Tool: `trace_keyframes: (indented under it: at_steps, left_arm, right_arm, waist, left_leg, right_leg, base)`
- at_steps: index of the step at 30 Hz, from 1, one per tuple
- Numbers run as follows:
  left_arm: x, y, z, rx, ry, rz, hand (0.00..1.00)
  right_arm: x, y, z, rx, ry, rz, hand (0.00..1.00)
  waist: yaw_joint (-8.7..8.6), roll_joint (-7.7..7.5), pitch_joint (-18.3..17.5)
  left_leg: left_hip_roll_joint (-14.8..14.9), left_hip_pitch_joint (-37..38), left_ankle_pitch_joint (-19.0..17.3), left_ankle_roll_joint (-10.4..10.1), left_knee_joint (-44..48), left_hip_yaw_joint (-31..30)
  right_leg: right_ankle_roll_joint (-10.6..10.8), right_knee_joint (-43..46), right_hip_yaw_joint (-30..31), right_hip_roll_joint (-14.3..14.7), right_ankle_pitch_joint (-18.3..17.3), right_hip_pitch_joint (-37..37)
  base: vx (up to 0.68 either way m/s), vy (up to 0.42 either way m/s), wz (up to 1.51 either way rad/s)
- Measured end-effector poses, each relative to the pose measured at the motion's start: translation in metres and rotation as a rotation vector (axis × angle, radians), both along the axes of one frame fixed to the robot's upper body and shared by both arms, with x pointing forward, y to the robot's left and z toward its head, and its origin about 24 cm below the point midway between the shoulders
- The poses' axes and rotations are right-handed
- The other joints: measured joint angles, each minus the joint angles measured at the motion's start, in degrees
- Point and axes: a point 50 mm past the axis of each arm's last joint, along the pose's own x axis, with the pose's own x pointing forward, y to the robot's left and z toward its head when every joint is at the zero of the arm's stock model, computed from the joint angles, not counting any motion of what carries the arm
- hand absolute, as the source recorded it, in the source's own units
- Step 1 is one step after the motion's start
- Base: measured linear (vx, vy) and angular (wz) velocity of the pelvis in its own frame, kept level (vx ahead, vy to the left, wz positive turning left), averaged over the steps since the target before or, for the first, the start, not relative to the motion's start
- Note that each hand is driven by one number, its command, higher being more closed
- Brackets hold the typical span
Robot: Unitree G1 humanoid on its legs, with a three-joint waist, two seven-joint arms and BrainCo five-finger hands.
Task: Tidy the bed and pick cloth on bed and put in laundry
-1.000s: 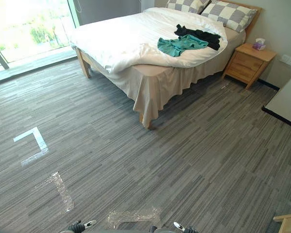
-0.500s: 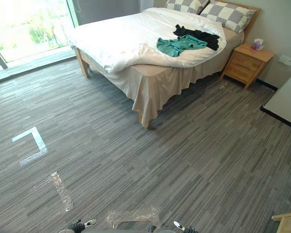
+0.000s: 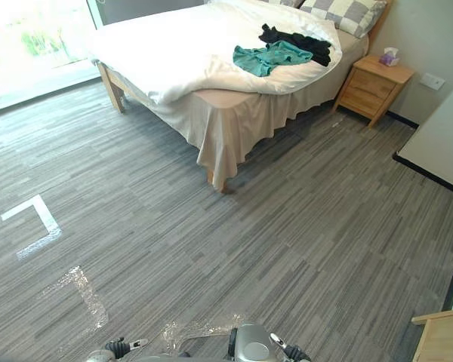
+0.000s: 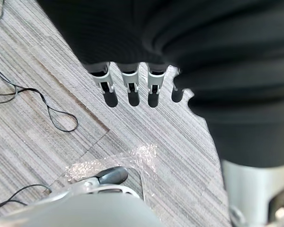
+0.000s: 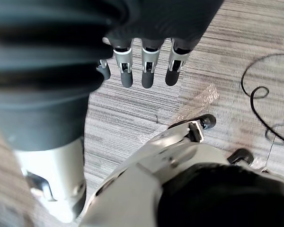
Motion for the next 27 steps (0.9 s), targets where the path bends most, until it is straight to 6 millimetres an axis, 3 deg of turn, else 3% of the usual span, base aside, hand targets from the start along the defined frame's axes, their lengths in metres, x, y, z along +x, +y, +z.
trace_keyframes:
  at_steps: [2,4,6,7,8,9,10,12,13,14,15,16,17,18,20,21,23,24,25,27]
  left_arm:
    - [0.008,-0.003,0.001,0.005,-0.016,-0.039,0.00]
    - [0.010,0.001,0.002,0.010,-0.025,-0.019,0.00]
    - [0.010,0.005,0.003,0.015,-0.031,0.010,0.00]
    - [0.011,0.000,0.003,0.008,-0.036,0.002,0.00]
    - [0.009,-0.003,0.001,0.003,-0.032,-0.009,0.00]
    - [0.014,-0.005,0.002,-0.002,-0.049,-0.017,0.00]
    - [0.016,-0.006,0.003,-0.008,-0.058,-0.020,0.00]
    - [0.020,-0.014,0.003,-0.032,-0.086,-0.021,0.00]
    - [0.022,-0.016,0.003,-0.039,-0.098,-0.020,0.00]
    - [0.027,-0.024,0.004,-0.071,-0.144,0.015,0.00]
    - [0.029,-0.031,0.004,-0.101,-0.170,0.050,0.00]
    - [0.031,-0.036,0.005,-0.117,-0.186,0.060,0.00]
    - [0.041,-0.038,0.009,-0.129,-0.246,0.073,0.00]
    - [0.046,-0.037,0.012,-0.127,-0.281,0.070,0.00]
    - [0.052,-0.037,0.016,-0.133,-0.329,0.077,0.00]
    - [0.054,-0.038,0.018,-0.141,-0.348,0.088,0.00]
    - [0.058,-0.038,0.021,-0.156,-0.395,0.147,0.00]
    - [0.058,-0.040,0.021,-0.160,-0.396,0.148,0.00]
    - [0.058,-0.040,0.021,-0.154,-0.396,0.152,0.00]
    - [0.057,-0.042,0.020,-0.152,-0.383,0.160,0.00]
  right_arm:
    - [-0.001,-0.002,0.000,-0.001,0.002,-0.013,0.00]
    - [-0.001,-0.001,0.000,0.003,0.002,-0.021,0.00]
    - [-0.002,0.000,-0.001,0.009,0.002,-0.048,0.00]
    - [-0.004,-0.001,-0.001,0.009,0.006,-0.058,0.00]
    - [-0.002,-0.005,0.000,-0.002,-0.001,-0.061,0.00]
    - [0.002,-0.005,0.001,-0.005,-0.015,-0.063,0.00]
    - [0.003,-0.005,0.001,-0.005,-0.016,-0.068,0.00]
    - [0.002,-0.009,0.001,-0.021,-0.010,-0.059,0.00]
    - [0.002,-0.009,0.001,-0.025,-0.009,-0.054,0.00]
    - [0.002,-0.013,0.002,-0.049,-0.007,-0.012,0.00]
    - [0.004,-0.019,0.004,-0.084,-0.004,0.050,0.00]
    - [0.006,-0.019,0.004,-0.093,-0.007,0.067,0.00]
    - [0.009,-0.019,0.005,-0.104,-0.011,0.090,0.00]
    - [0.009,-0.018,0.004,-0.106,-0.012,0.105,0.00]
    - [0.014,-0.019,0.006,-0.120,-0.030,0.133,0.00]
    - [0.016,-0.019,0.006,-0.121,-0.036,0.143,0.00]
    - [0.024,-0.018,0.008,-0.120,-0.066,0.158,0.00]
    - [0.026,-0.017,0.009,-0.118,-0.072,0.159,0.00]
    - [0.027,-0.017,0.009,-0.116,-0.081,0.159,0.00]
    - [0.025,-0.018,0.010,-0.118,-0.084,0.159,0.00]
  waist:
    - [-0.24,0.83,1.5]
    - [0.02,-0.08,2.0]
    - [0.16,-1.12,2.4]
    - [0.01,-0.52,2.6]
    - [-0.05,1.04,2.5]
    - [-0.07,1.01,2.5]
    - [-0.22,1.09,2.5]
    - [-1.22,2.51,1.0]
    - [-1.23,2.76,0.8]
    - [-1.10,3.65,0.5]
    - [-1.08,4.52,0.3]
    - [-1.01,4.84,0.3]
    - [-0.88,5.10,1.0]
    - [-0.38,4.09,1.5]
    - [1.02,3.98,1.6]
    - [1.78,3.84,1.7]
    - [3.55,3.48,1.9]
    - [3.61,3.44,1.9]
    - [3.50,3.56,1.9]
    - [3.22,4.27,1.7]
  left_leg:
    - [3.8,0.1,-3.3,-2.0,3.3,0.3]
    - [5.0,0.4,-5.7,-4.2,4.9,1.1]
    - [6.0,2.6,-8.5,-7.4,6.5,3.3]
    - [7.6,4.4,-9.5,-8.3,6.7,4.3]
    - [8.9,5.1,-9.0,-8.2,7.0,5.6]
    - [9.5,4.9,-6.1,-7.7,8.4,7.0]
    - [10.2,4.8,-3.8,-7.7,10.0,6.9]
    - [12.8,3.1,2.2,-7.6,16.3,5.4]
    - [13.6,2.0,3.7,-7.6,19.0,5.0]
    - [16.6,-3.0,11.0,-7.5,31.0,2.5]
    - [18.2,-10.0,13.6,-8.6,44.8,-3.2]
    - [18.1,-13.5,11.1,-8.7,51.9,-5.2]
    - [17.8,-18.7,5.5,-8.6,61.8,-6.8]
    - [15.9,-22.4,1.5,-8.3,64.3,-7.1]
    - [11.8,-27.6,-2.4,-7.4,60.4,-7.1]
    - [10.4,-29.0,-3.1,-7.2,57.5,-6.9]
    - [6.1,-32.9,-3.4,-6.6,39.9,-3.2]
    - [5.2,-33.0,-2.5,-6.5,33.8,-2.3]
    - [3.7,-32.6,0.9,-6.4,21.8,-0.5]
    - [3.0,-32.2,7.0,-6.2,8.0,4.2]
  right_leg:
    - [0.8,-14.5,0.0,-0.2,6.4,-0.7]
    - [2.3,-23.3,-0.1,-2.2,11.8,-2.5]
    - [2.6,-25.9,-2.2,-4.9,14.1,-5.0]
    - [2.1,-23.2,-4.2,-4.5,19.1,-5.1]
    - [1.7,-19.4,-5.2,-3.5,19.4,-6.9]
    - [-2.1,-13.9,-4.8,-3.1,16.8,-9.6]
    - [-4.6,-11.5,-4.7,-2.5,14.6,-10.0]
    - [-5.2,-9.9,-4.8,0.2,10.4,-9.0]
    - [-5.5,-10.2,-4.7,0.8,9.9,-8.5]
    - [-7.0,-12.5,-4.3,4.2,8.6,-5.5]
    - [-7.9,-16.4,-3.3,7.0,8.0,-1.6]
    - [-8.4,-17.9,-2.7,8.2,7.9,0.3]
    - [-10.5,-20.2,-1.5,9.9,7.7,4.9]
    - [-12.2,-21.6,-0.7,10.9,7.0,9.1]
    - [-13.5,-23.6,2.6,12.2,5.7,13.7]
    - [-13.0,-23.9,4.1,12.3,5.3,14.7]
    - [-11.4,-25.5,9.0,11.6,4.3,18.5]
    - [-11.1,-26.1,9.9,11.4,4.0,19.5]
    - [-10.1,-28.0,11.0,10.9,3.3,22.1]
    - [-7.9,-31.0,12.0,10.8,1.9,27.2]
  base:
    - [0.23,-0.136,0.00]
    - [0.31,-0.232,-0.25]
    - [0.46,-0.390,-0.40]
    - [0.52,-0.409,-0.42]
    - [0.52,-0.419,-0.53]
    - [0.61,-0.537,-0.48]
    - [0.49,-0.461,-0.45]
    - [0.47,-0.351,-0.31]
    - [0.62,-0.380,-0.48]
    - [0.63,-0.279,-0.61]
    - [0.62,-0.234,-0.68]
    - [0.52,-0.094,-0.58]
    - [0.46,-0.100,-0.54]
    - [0.44,-0.107,-0.54]
    - [0.38,-0.073,-0.76]
    - [0.42,-0.019,-1.20]
    - [0.44,0.051,-1.19]
    - [0.48,0.106,-0.82]
    - [0.53,0.147,-0.52]
    - [0.66,0.212,-0.37]
